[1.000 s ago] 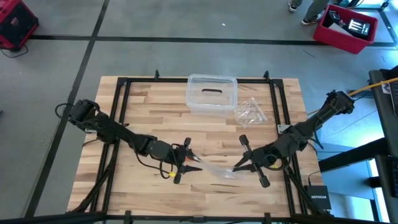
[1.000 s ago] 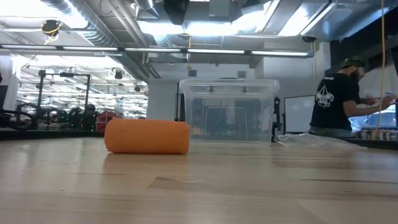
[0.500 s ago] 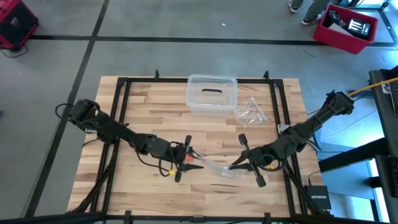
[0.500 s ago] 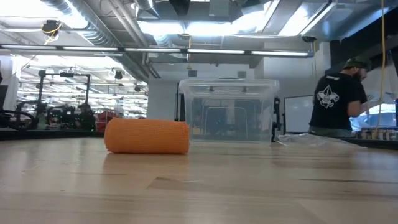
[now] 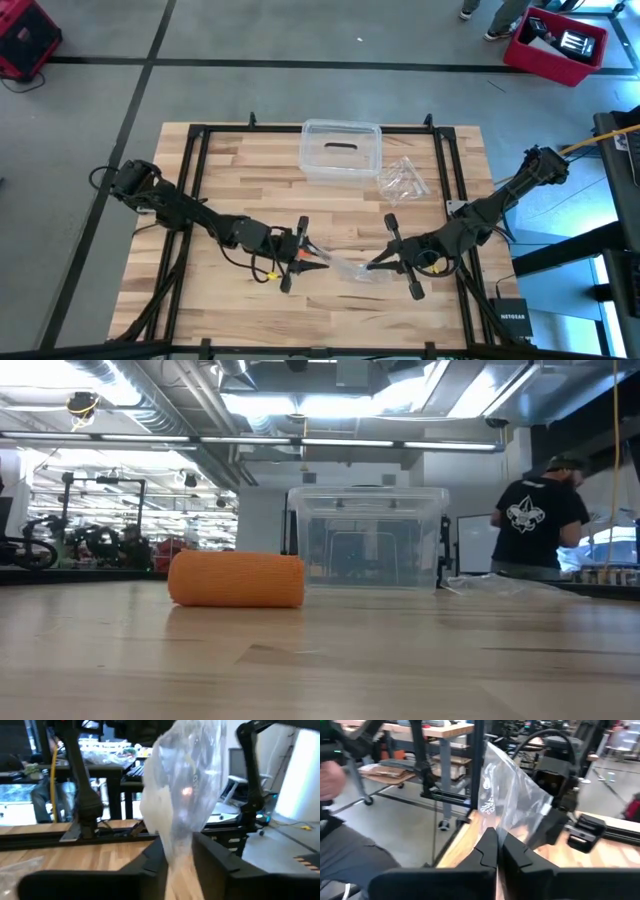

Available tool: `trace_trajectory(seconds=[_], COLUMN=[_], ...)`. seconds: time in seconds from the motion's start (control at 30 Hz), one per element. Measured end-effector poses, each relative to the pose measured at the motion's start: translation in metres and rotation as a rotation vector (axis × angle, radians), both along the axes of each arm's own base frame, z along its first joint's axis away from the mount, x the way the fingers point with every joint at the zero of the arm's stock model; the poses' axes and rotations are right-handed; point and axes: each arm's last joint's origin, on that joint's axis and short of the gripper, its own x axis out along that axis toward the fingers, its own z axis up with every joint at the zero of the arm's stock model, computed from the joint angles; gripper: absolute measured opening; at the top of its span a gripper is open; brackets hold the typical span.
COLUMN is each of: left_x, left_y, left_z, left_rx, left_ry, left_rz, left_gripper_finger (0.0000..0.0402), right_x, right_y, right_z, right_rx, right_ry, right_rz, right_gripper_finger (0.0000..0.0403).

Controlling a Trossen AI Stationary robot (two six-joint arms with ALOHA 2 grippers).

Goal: Roll bandage
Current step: Open the bottom transparent zip bag

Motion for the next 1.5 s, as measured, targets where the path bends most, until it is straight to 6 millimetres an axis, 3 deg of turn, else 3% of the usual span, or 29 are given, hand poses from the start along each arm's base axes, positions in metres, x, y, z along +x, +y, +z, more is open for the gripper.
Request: trace_trajectory(seconds=[0.17, 0.4, 0.6, 0.73, 0.93, 1.2, 1.5], left_x=[0.000, -0.012, -0.034, -0.037, -0.035, -0.034, -0.034], left_y=[0.001, 0.005, 0.017, 0.029, 0.031, 0.032, 0.032], left_z=[-0.003, 0.006, 0.016, 0.009, 0.012, 0.020, 0.019], left_rx=[0.021, 0.046, 0.121, 0.136, 0.151, 0.217, 0.219], left_ry=[0.034, 0.111, 0.265, 0.382, 0.459, 0.489, 0.493], left_rz=[0.019, 0.041, 0.136, 0.209, 0.222, 0.225, 0.225], left_gripper_finger=[0.0008, 0.0003, 0.0002, 0.0003, 0.0002, 0.0002, 0.0001], right_x=[0.000, -0.004, -0.015, -0.017, 0.016, 0.075, 0.108], right_y=[-0.001, -0.011, -0.019, -0.022, -0.025, -0.025, -0.038], right_z=[-0.003, 0.004, 0.029, 0.034, 0.017, 0.002, -0.011], right_rx=[0.031, -0.018, 0.007, 0.014, -0.024, -0.135, -0.129], right_ry=[0.035, 0.070, 0.183, 0.199, 0.224, 0.072, 0.009], right_rz=[-0.034, -0.253, -0.295, -0.325, -0.409, -0.348, -0.325], right_gripper_finger=[0.0022, 0.0066, 0.0128, 0.0159, 0.0172, 0.0166, 0.0166])
